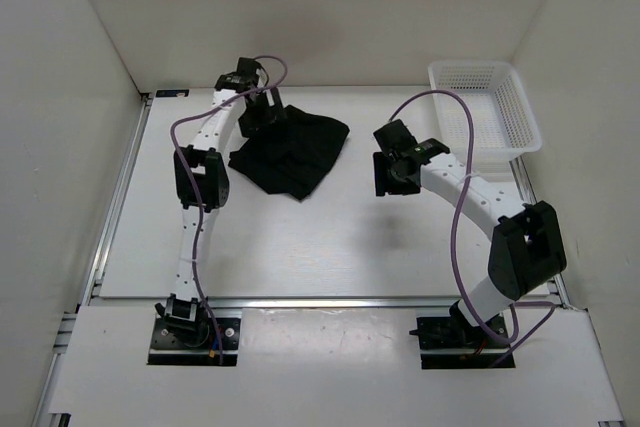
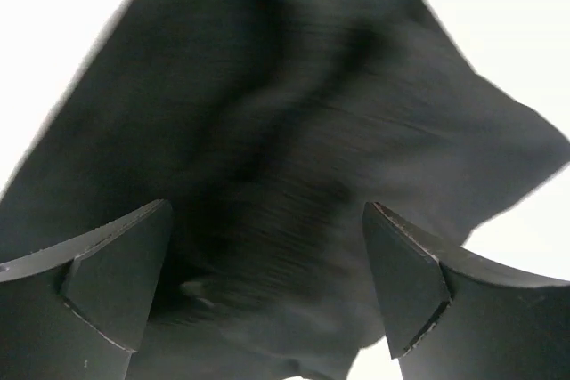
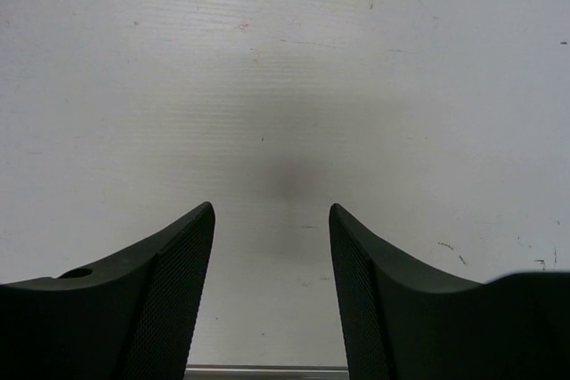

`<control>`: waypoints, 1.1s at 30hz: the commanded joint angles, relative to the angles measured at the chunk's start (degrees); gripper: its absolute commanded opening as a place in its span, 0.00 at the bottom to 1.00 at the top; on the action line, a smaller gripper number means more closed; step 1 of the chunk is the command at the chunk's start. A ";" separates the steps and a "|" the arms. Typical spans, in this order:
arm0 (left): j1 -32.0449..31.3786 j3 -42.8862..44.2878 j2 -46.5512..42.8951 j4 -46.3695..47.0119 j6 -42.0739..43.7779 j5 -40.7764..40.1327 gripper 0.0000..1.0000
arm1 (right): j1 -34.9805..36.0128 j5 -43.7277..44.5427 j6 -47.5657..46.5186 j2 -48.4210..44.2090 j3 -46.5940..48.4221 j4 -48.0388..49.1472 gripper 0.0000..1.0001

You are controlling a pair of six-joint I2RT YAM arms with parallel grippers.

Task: Fold and stack the shorts
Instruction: Fold the shorts

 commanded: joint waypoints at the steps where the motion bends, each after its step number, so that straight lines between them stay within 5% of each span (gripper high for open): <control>1: 2.95 -2.52 -9.48 3.09 -3.24 -3.42 1.00 | 0.24 0.49 -0.21 -1.03 -1.91 -0.87 0.61; 5: 4.97 -8.14 -15.55 3.61 -0.18 -7.13 1.00 | 0.24 -3.97 0.41 -1.03 -3.41 0.71 0.66; 7: 7.43 -13.41 -17.30 3.62 0.45 -7.65 1.00 | 0.24 -7.22 0.41 0.81 -2.71 3.08 0.77; 10: 10.77 -22.02 -18.45 4.92 0.45 -4.24 0.91 | 0.76 -16.01 2.52 4.24 -0.08 7.03 0.90; 14: 12.18 -27.04 -16.80 6.08 0.45 -4.23 0.86 | 1.91 -24.35 5.15 13.79 8.16 10.99 0.95; 19: 13.32 -29.76 -14.85 7.30 -0.07 -0.19 0.63 | 1.91 -31.84 8.93 23.48 17.06 14.60 0.96; 24: 13.33 -31.01 -13.62 7.84 -0.08 2.36 0.10 | 1.91 -33.26 11.83 32.01 25.40 15.21 0.96; 28: 12.19 -37.23 -16.33 9.41 -0.61 3.42 0.10 | 1.91 -28.28 12.45 35.97 27.88 15.21 0.82; 33: 8.23 -51.64 -25.55 11.79 -1.75 2.20 0.10 | 1.91 -22.64 11.76 34.05 23.16 15.21 0.39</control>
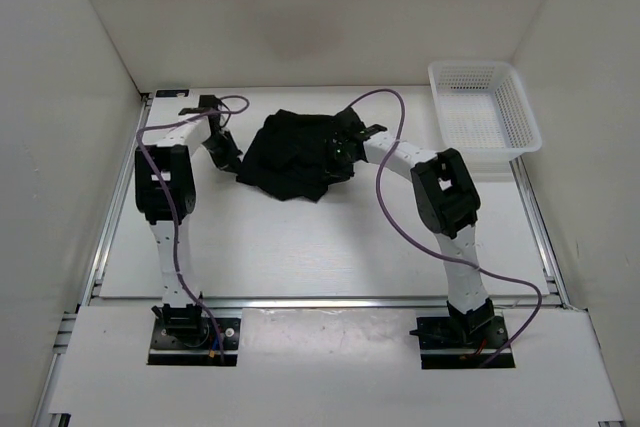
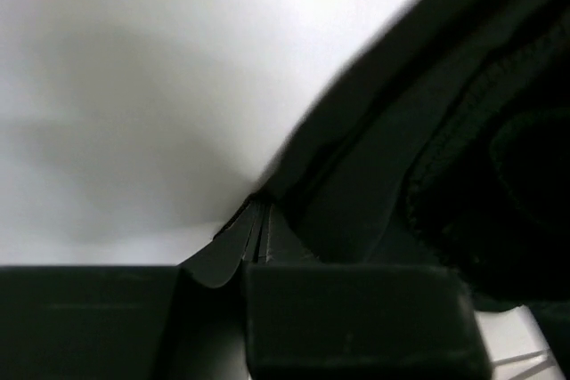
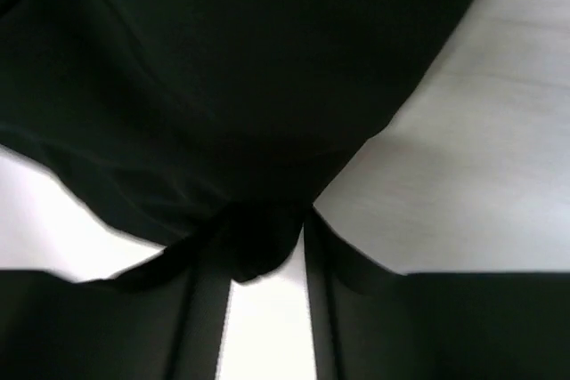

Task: Fold and stack the shorts
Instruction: Fold the shorts

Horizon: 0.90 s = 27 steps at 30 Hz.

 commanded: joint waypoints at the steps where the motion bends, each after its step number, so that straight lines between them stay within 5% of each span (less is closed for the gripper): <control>1: -5.10 -7.50 -7.75 0.14 -0.46 -0.15 0.10 | -0.01 5.50 -0.81 -3.76 -3.31 0.33 0.34; 6: -8.71 -20.60 -19.51 0.14 -3.53 -3.74 0.10 | -1.06 11.48 -3.37 -11.58 -13.75 -0.19 0.00; 9: -9.24 -26.49 -25.06 0.14 -4.24 -3.75 0.11 | -1.07 14.74 -4.95 -16.86 -18.60 -0.20 0.00; 12: -9.24 -28.08 -31.40 0.14 -4.85 -3.75 0.43 | -1.07 16.14 -6.26 -21.34 -22.74 -0.73 0.01; 14: -9.24 -27.48 -34.39 -1.52 -4.85 -4.45 0.72 | -1.07 16.15 -7.32 -23.45 -23.97 -1.60 0.47; 16: -10.73 -24.67 -35.01 -1.53 -5.38 -3.93 0.79 | -1.07 17.72 -8.03 -25.04 -23.97 -2.84 0.94; 22: -20.30 -12.82 -28.00 -2.05 -8.97 -3.93 0.74 | -1.07 23.00 -8.56 -34.35 -25.73 -6.52 1.00; 25: -22.51 -8.68 -20.27 -2.05 -10.30 -4.46 0.82 | -1.07 25.11 -8.56 -38.66 -26.26 -8.27 1.00; 27: -23.21 -4.63 -14.75 -2.05 -10.30 -6.20 1.00 | -1.07 25.90 -8.56 -40.95 -26.79 -9.24 1.00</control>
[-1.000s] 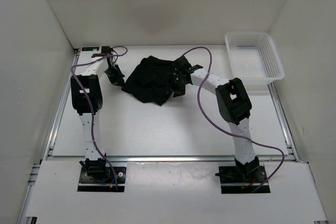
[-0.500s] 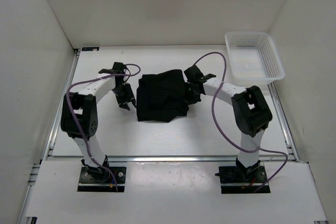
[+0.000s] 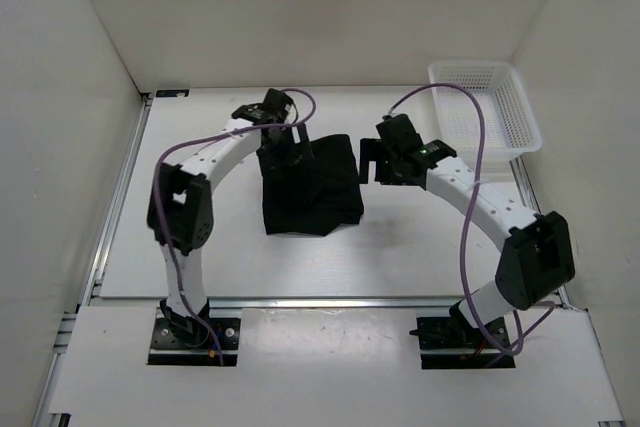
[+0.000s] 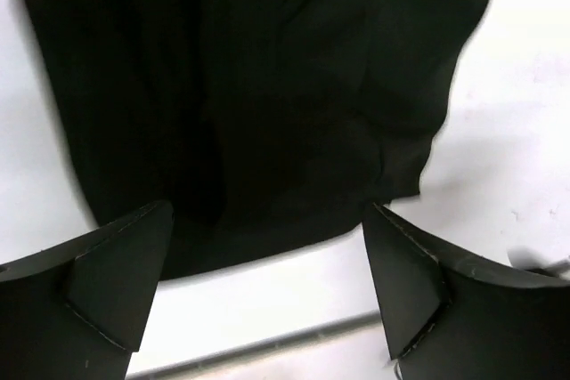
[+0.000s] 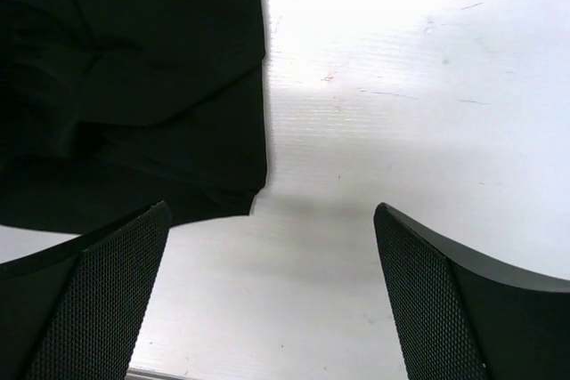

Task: Fold and stack the shorts
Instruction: Fold the shorts

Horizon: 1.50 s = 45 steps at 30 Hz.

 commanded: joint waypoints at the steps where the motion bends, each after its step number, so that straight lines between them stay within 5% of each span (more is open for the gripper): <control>1: -0.51 4.95 6.88 -0.55 -1.63 -3.06 1.00 | -0.17 4.31 -1.75 -3.97 -0.91 -3.43 1.00; 13: -1.04 7.33 13.30 0.77 -2.16 -5.54 0.95 | -1.31 5.55 -3.52 -7.41 -3.11 -6.08 1.00; 21: -1.65 10.06 17.61 1.91 -0.75 -1.05 0.61 | -1.31 5.55 -3.52 -7.93 -3.11 -6.60 1.00; 25: -1.65 10.58 17.00 1.91 -0.23 -1.57 0.28 | -1.31 5.55 -3.52 -8.46 -3.63 -6.60 1.00; 26: -1.65 10.59 16.48 1.91 -0.22 -1.58 0.10 | -1.31 5.55 -3.00 -8.46 -3.63 -6.60 1.00; 43: 4.41 1.81 -1.46 -1.60 1.54 -2.63 0.10 | -1.31 7.83 -2.99 -10.75 -4.16 -8.19 1.00; 44: 4.93 0.41 -1.46 -1.60 1.54 -2.63 0.12 | -1.31 7.83 -2.99 -10.75 -4.16 -8.19 1.00; 45: 5.55 -0.13 -0.33 -1.60 1.54 -2.63 0.31 | -1.31 7.83 -2.99 -10.75 -4.16 -8.19 1.00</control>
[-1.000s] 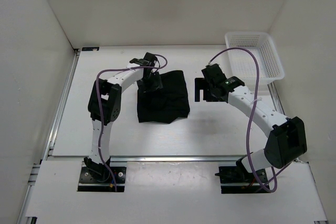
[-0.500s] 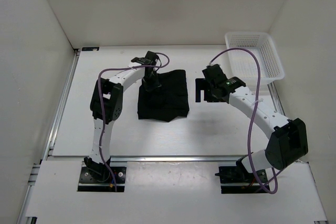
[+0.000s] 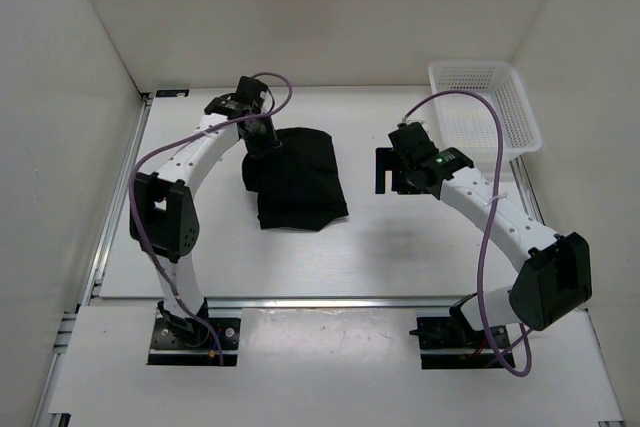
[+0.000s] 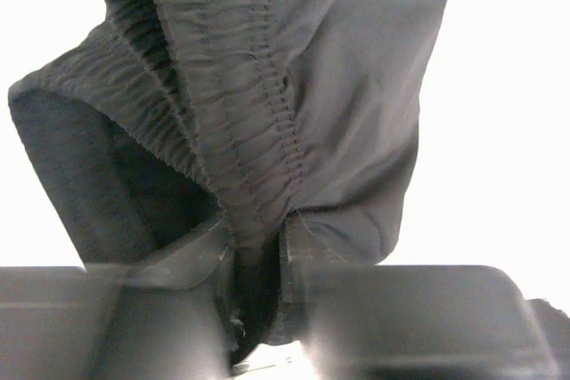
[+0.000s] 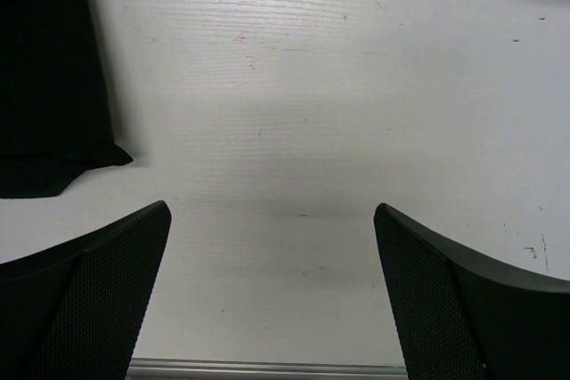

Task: Fold and stack the shorts
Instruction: Fold the shorts

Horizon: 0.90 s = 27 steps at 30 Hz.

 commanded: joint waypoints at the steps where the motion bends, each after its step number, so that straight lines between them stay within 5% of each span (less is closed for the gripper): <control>1: 1.62 -3.08 1.76 -1.03 1.32 -1.12 0.46 | -0.20 1.32 -0.26 -1.59 -1.03 -1.02 1.00; 3: 1.62 -3.08 5.17 -0.51 2.45 -1.65 0.71 | -0.20 1.32 -0.26 -1.59 -1.04 -1.02 1.00; 8: 2.24 2.18 8.62 -3.30 4.31 -1.82 0.90 | -0.20 1.84 -0.79 -2.12 -1.04 -1.02 1.00; 13: 1.71 8.60 2.39 -8.06 2.99 -9.20 0.90 | -0.20 0.80 -0.79 -2.82 -1.56 -1.54 1.00; 15: 1.09 9.31 -0.77 -8.68 1.77 -11.32 0.84 | 0.32 -1.75 -0.79 -1.77 -0.69 -0.84 0.97; 16: 0.48 8.18 -1.83 -7.98 1.24 -11.32 0.72 | 1.20 -2.89 -0.79 -0.63 -0.08 -0.32 0.94; 19: -0.23 2.57 -3.94 -5.00 -0.17 -9.23 0.46 | 4.97 -7.10 -0.79 3.57 3.78 2.40 0.72; 20: -0.23 1.24 -2.99 -3.25 -0.17 -7.56 0.23 | 5.86 -8.51 -0.79 5.08 5.01 3.02 0.54; 21: -0.23 -0.08 -2.11 -2.62 -0.69 -7.02 0.15 | 6.82 -10.27 -0.79 8.57 7.90 3.63 0.46; 23: -0.23 -3.15 1.30 -2.09 -0.70 -6.49 0.10 | 9.29 -14.74 -1.40 12.63 10.99 4.70 0.25; 27: 0.30 -6.94 5.62 0.36 -0.70 -6.49 0.10 | 10.44 -18.71 -2.72 24.48 18.11 5.30 0.10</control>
